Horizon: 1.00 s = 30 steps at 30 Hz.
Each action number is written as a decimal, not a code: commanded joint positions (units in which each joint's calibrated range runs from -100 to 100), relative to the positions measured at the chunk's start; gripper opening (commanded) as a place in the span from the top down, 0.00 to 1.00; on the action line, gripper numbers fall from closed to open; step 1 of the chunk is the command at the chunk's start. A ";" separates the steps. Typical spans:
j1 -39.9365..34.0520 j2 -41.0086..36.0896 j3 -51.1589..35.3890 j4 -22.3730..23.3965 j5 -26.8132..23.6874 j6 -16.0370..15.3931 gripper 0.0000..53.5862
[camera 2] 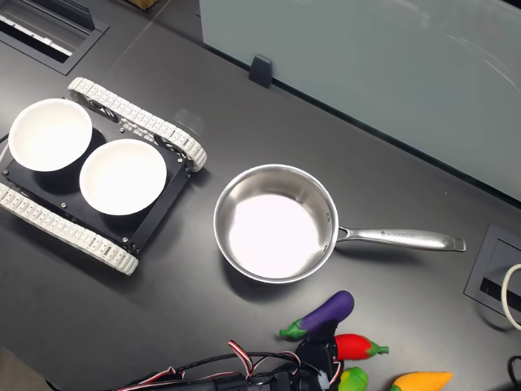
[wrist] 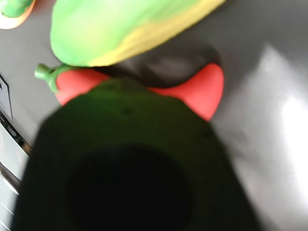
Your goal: Pick up the chilli and place them in the pan
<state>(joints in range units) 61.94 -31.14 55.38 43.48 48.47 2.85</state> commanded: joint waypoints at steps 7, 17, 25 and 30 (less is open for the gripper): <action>-2.19 -2.81 0.82 -2.07 -0.20 0.85 0.47; -1.84 -1.88 2.27 -3.35 0.20 0.93 0.48; 0.79 -2.89 4.72 -4.88 1.22 0.93 0.51; 1.71 -3.82 5.63 -4.80 1.37 0.93 0.51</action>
<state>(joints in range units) 62.82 -32.83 61.45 39.48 49.60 3.21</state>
